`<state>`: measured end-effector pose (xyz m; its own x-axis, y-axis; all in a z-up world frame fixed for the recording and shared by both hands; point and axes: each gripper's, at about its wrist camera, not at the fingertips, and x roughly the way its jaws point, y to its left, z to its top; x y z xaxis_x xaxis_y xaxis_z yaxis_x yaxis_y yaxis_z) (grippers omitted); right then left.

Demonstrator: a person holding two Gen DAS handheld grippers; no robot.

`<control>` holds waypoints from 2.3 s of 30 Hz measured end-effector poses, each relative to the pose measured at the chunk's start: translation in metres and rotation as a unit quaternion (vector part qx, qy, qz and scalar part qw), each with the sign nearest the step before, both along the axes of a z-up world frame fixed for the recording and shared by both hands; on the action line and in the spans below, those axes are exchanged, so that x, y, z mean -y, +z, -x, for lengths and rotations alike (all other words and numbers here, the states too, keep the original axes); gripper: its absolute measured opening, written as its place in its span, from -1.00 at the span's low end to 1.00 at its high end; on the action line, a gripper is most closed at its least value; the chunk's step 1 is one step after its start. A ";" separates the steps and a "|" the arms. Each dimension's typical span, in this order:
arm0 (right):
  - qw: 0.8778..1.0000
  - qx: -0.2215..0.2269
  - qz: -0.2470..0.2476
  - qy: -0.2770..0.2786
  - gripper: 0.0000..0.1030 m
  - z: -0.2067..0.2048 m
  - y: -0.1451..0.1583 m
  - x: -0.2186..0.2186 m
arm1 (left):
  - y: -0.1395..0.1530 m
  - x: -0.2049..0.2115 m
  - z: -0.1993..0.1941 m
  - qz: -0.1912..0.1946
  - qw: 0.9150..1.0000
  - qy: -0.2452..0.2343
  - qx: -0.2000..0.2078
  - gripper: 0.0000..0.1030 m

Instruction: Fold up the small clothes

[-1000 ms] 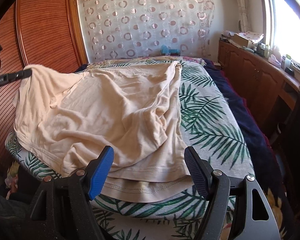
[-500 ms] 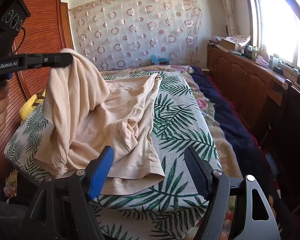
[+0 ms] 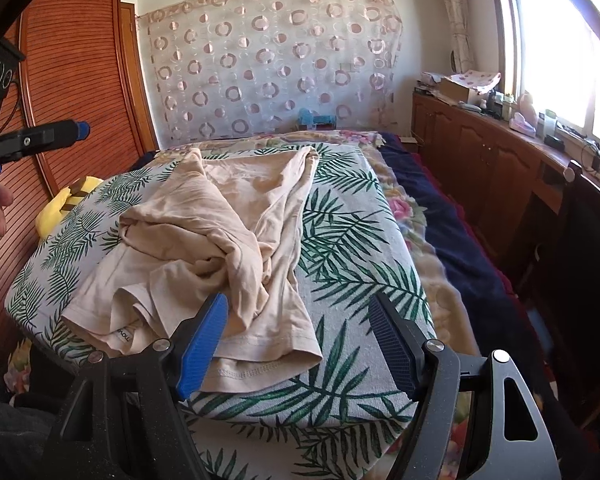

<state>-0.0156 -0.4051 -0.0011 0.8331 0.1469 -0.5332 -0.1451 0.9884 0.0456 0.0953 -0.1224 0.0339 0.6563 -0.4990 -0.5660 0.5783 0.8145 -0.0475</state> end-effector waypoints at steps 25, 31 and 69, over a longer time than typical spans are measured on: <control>0.991 0.017 0.048 0.123 0.45 -0.069 0.021 -0.109 | -0.043 -0.127 -0.001 0.012 0.988 0.154 -0.012 0.53; 0.985 -0.009 0.055 0.166 0.45 -0.098 0.018 -0.137 | -0.052 -0.150 -0.003 0.006 0.985 0.172 -0.018 0.53; 0.979 -0.031 0.071 0.191 -0.82 -0.263 0.079 -0.115 | -0.093 -0.160 -0.086 0.025 0.977 0.198 -0.070 0.53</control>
<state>0.2473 -0.2901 0.0784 0.6976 0.3615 -0.6186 -0.5058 0.8600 -0.0679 0.1817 0.0374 -0.0592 0.7213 -0.2503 -0.6458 0.2026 0.9679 -0.1488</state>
